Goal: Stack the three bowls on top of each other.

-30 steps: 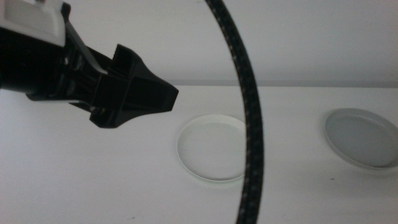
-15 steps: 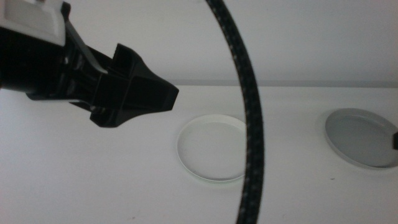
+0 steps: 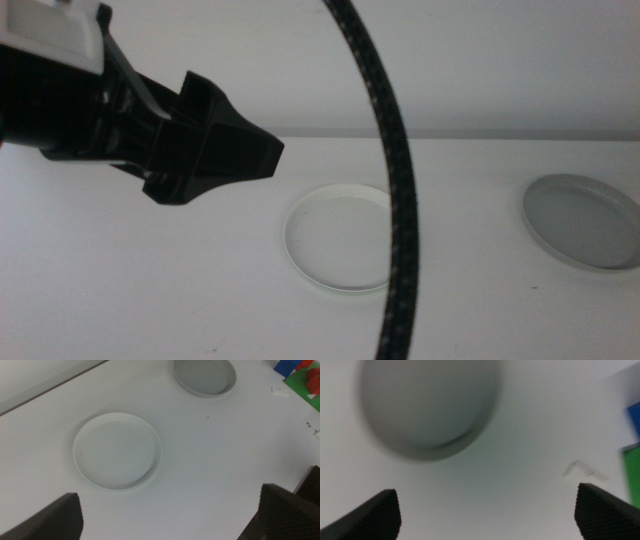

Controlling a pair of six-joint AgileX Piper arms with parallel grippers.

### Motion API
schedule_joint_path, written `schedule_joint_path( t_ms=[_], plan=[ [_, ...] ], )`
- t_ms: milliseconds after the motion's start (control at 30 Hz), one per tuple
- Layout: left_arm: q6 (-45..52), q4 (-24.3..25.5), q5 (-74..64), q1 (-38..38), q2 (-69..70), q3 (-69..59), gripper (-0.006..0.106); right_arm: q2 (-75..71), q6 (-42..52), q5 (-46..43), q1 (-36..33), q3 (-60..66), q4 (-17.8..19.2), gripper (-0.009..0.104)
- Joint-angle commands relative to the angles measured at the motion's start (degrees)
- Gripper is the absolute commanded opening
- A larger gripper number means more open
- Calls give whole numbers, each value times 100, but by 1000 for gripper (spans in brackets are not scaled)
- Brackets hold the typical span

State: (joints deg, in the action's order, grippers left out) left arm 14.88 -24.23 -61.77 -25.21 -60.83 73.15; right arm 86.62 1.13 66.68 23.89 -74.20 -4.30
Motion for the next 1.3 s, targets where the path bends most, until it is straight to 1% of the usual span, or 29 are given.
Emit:
schedule_joint_path(
  t_ms=[0,100,200,367,467,533,700,867,1100,1167,1267],
  plan=[
    [2,-8,76,2,3,-31,94,598,435,-168,442,-205,5,93],
    [2,-8,76,2,3,-31,94,1251,538,-196,733,-433,-7,93],
    [2,-8,66,2,3,-31,94,1782,477,-248,804,-663,-10,93],
    [2,-22,14,2,3,-31,94,2188,465,-920,804,-720,-375,93],
    [2,-22,-10,2,3,-31,94,2377,179,-1104,804,-748,-393,93],
    [2,-22,-10,2,3,-31,94,2568,87,-1104,804,-855,-389,90],
    [2,-22,-10,2,3,-31,94,3010,103,-876,736,-1345,-502,76],
    [2,-22,36,2,3,-31,94,3319,129,-641,480,-1872,-490,75],
    [2,-11,136,2,3,-31,94,3584,138,-626,-29,-2034,-26,74],
    [2,-11,193,2,3,-31,94,3732,126,-611,-192,-2034,179,72],
    [2,-11,205,2,3,-31,94,3878,126,-587,-358,-2034,308,66]
  ],
)
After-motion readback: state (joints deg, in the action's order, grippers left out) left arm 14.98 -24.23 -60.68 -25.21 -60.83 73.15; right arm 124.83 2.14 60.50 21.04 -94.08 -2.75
